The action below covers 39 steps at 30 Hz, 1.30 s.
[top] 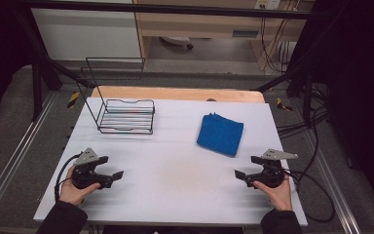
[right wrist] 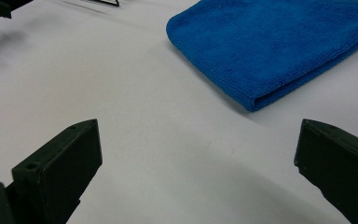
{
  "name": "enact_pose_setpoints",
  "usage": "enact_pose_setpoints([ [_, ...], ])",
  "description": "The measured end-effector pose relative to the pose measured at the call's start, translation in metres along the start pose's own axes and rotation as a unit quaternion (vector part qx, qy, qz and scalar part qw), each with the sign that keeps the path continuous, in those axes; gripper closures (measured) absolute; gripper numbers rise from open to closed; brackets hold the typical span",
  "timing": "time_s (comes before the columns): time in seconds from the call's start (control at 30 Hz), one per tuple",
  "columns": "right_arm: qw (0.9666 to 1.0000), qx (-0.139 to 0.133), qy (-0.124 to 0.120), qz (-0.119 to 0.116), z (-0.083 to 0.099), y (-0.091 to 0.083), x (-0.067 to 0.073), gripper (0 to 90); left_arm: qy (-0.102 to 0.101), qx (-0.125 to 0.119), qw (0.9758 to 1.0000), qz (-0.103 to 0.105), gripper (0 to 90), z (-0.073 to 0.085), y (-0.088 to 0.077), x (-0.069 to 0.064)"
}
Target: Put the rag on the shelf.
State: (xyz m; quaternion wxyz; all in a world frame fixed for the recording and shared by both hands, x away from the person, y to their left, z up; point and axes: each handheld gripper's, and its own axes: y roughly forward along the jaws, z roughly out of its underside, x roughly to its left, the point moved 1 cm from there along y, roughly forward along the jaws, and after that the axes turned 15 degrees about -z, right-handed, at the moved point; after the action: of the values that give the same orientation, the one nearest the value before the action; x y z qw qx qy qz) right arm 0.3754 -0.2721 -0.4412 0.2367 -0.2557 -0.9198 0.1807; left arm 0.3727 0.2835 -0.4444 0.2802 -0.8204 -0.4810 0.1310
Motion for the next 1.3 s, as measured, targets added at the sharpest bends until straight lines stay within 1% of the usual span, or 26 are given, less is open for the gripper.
enact_pose_setpoints([
  [0.23,1.0000,0.004,0.004,0.003,0.000,0.001,0.001,1.2,-0.002,0.001,1.0000,0.001,10.0,0.001,0.000,0.000],
  [0.4,1.0000,0.006,0.002,0.006,0.000,0.004,0.001,1.3,0.001,0.001,1.0000,0.001,9.7,0.001,-0.001,0.000],
  [0.5,0.9999,0.010,0.001,0.006,-0.001,0.007,0.003,1.3,-0.003,0.000,1.0000,0.000,9.7,0.001,-0.001,-0.001],
  [0.67,0.9999,0.011,-0.005,0.007,-0.003,0.012,0.005,1.3,-0.001,0.001,1.0000,0.000,9.7,0.001,-0.001,0.000],
  [0.77,0.9998,0.013,-0.012,0.007,-0.005,0.015,0.008,1.3,-0.003,0.000,1.0000,-0.001,9.7,0.001,-0.001,0.001],
  [0.83,0.9999,0.010,-0.012,0.007,-0.006,0.017,0.009,1.3,-0.006,-0.002,1.0000,0.000,9.7,0.001,-0.001,0.001],
  [0.9,0.9999,0.011,-0.011,0.008,-0.007,0.019,0.010,1.3,-0.005,0.000,1.0000,-0.002,9.6,0.001,-0.001,0.001],
  [0.93,0.9998,0.011,-0.015,0.007,-0.007,0.020,0.010,1.3,-0.005,0.000,1.0000,-0.002,9.7,0.001,-0.001,0.001],
  [1.0,0.9998,0.013,-0.013,0.007,-0.008,0.021,0.011,1.2,-0.005,0.000,1.0000,-0.002,9.6,0.002,-0.001,0.002],
  [1.03,0.9996,0.016,-0.019,0.009,-0.010,0.024,0.012,1.2,-0.005,0.000,1.0000,-0.003,9.5,0.002,-0.001,0.002],
  [1.1,0.9996,0.019,-0.021,0.009,-0.013,0.026,0.014,1.3,-0.005,0.002,1.0000,-0.005,9.7,0.002,-0.001,0.002],
  [1.17,0.9991,0.025,-0.028,0.019,-0.016,0.030,0.016,1.3,-0.004,0.002,1.0000,-0.006,9.6,0.001,0.000,0.002],
  [1.2,0.9991,0.025,-0.028,0.019,-0.016,0.030,0.016,1.3,-0.006,0.002,1.0000,-0.006,9.6,0.001,0.000,0.003],
  [1.23,0.9990,0.023,-0.030,0.026,-0.020,0.032,0.020,1.4,-0.007,0.003,0.9999,-0.007,9.7,0.001,0.000,0.003],
  [1.3,0.9987,0.024,-0.033,0.030,-0.023,0.034,0.022,1.3,-0.007,0.005,0.9999,-0.009,9.9,0.001,0.000,0.004],
])
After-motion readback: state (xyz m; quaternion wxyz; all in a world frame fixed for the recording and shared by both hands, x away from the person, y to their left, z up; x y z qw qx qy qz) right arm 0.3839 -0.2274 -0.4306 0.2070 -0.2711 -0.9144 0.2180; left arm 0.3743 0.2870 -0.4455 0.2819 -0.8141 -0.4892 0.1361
